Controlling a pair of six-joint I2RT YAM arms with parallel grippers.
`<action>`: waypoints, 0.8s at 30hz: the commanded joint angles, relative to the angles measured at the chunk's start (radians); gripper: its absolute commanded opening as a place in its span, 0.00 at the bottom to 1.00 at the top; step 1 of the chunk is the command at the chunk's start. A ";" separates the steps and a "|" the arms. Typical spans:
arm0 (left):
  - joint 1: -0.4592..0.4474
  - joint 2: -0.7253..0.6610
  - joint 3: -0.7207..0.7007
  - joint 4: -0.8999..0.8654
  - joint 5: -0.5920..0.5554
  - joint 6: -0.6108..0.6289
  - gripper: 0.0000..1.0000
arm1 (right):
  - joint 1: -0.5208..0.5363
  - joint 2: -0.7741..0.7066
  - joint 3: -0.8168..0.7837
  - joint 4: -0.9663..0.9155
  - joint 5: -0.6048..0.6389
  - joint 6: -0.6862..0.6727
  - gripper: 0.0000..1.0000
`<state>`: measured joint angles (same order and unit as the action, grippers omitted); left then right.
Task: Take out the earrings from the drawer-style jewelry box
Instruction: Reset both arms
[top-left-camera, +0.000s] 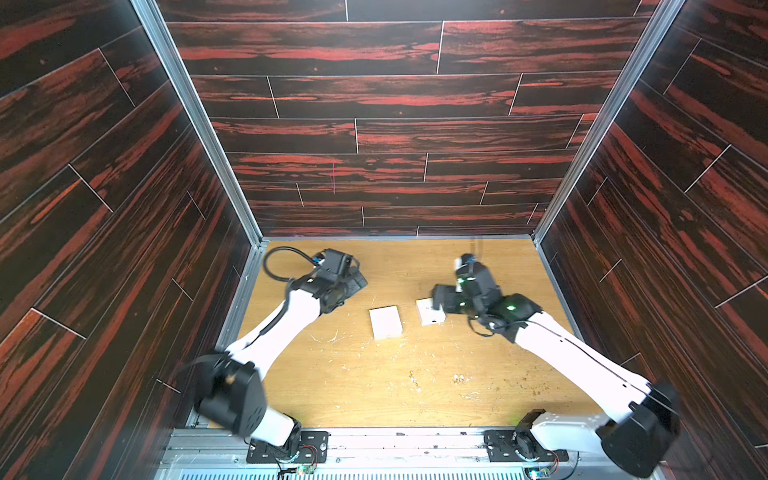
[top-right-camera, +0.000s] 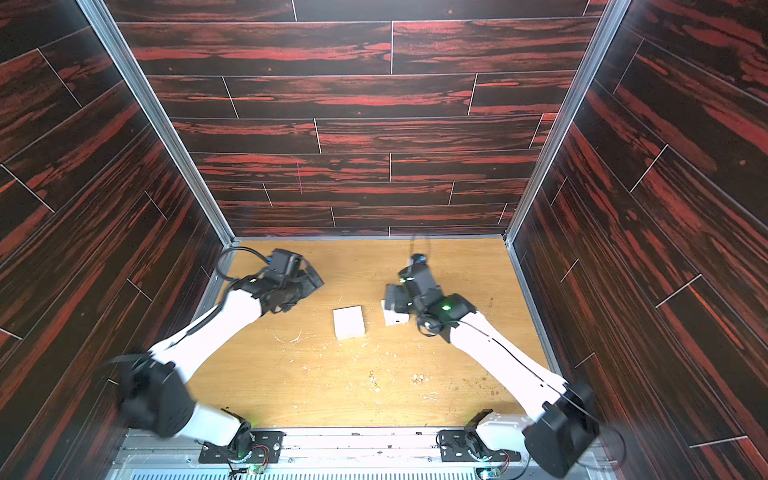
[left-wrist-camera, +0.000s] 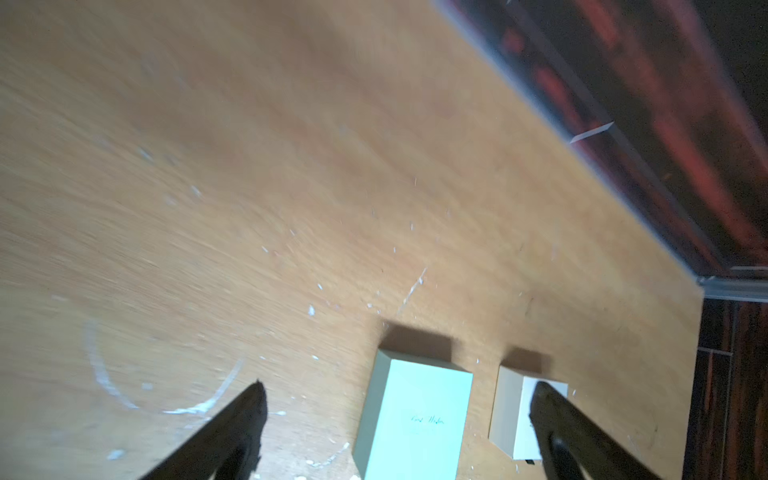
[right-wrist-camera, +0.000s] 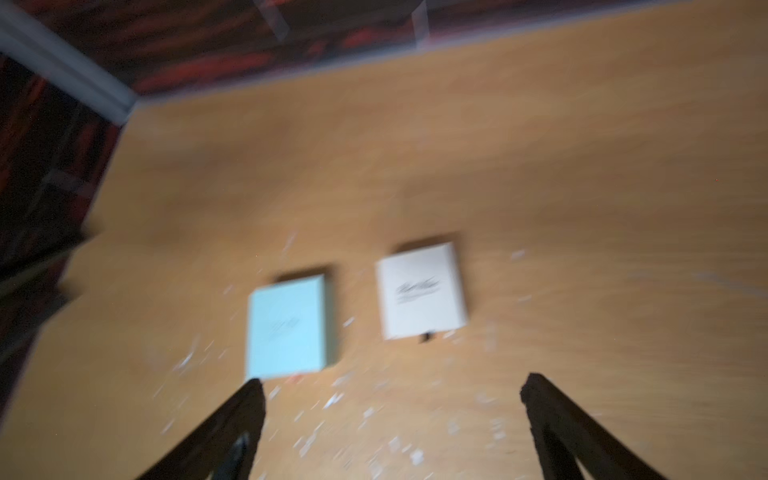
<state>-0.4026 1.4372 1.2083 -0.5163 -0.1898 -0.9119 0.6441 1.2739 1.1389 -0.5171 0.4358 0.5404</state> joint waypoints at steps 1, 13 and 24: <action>-0.059 -0.093 -0.007 -0.088 -0.273 0.113 1.00 | -0.051 0.000 -0.022 -0.030 0.248 -0.009 0.99; -0.065 -0.364 -0.534 0.346 -1.002 0.450 1.00 | -0.351 -0.112 -0.684 0.933 0.283 -0.445 0.99; 0.184 -0.097 -0.632 0.799 -0.691 0.736 1.00 | -0.401 0.184 -0.747 1.388 0.152 -0.560 0.99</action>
<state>-0.2600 1.2648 0.5659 0.0803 -0.9546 -0.2897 0.2611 1.4265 0.3813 0.6659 0.6464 0.0410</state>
